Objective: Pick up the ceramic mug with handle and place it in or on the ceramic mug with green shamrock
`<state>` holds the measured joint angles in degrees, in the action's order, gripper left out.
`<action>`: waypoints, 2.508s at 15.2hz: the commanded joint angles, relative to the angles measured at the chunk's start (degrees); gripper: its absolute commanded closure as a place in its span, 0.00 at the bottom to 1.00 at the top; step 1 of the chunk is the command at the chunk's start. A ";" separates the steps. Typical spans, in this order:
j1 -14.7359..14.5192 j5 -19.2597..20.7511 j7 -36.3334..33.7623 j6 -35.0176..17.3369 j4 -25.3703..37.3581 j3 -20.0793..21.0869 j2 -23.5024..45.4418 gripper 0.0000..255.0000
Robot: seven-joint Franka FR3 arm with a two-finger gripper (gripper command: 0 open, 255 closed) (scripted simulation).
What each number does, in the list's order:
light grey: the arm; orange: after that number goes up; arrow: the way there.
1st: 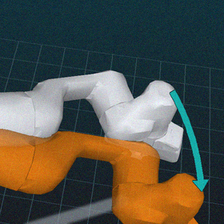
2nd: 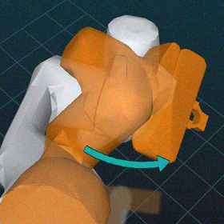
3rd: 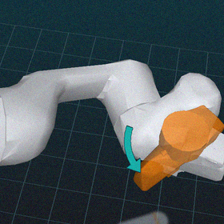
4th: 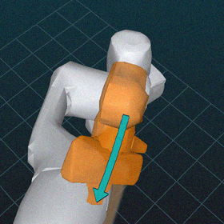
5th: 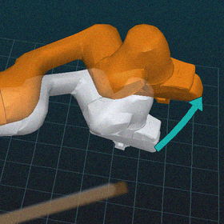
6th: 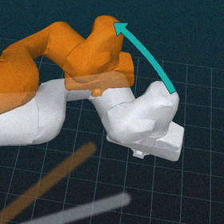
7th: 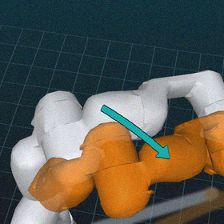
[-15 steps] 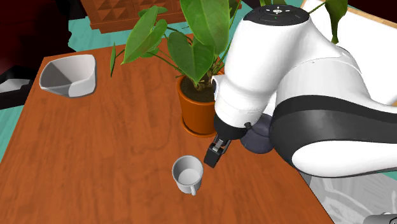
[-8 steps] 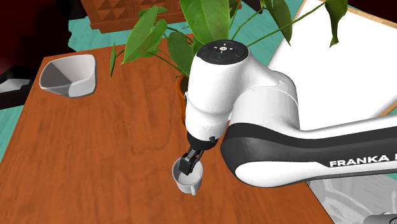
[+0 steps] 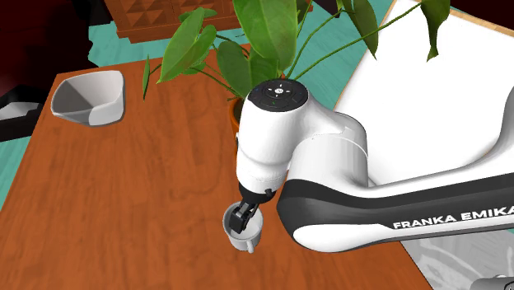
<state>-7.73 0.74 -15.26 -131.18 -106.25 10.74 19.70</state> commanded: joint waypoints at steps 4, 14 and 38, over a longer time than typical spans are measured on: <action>-0.01 0.01 -0.01 -0.08 -0.02 0.00 0.04 0.00; -0.01 0.01 -0.01 -0.08 -0.02 0.00 0.04 1.00; 0.34 -1.12 0.16 14.96 9.20 0.44 -5.87 1.00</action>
<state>-7.46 -0.32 -15.19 -116.97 -97.55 11.20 14.08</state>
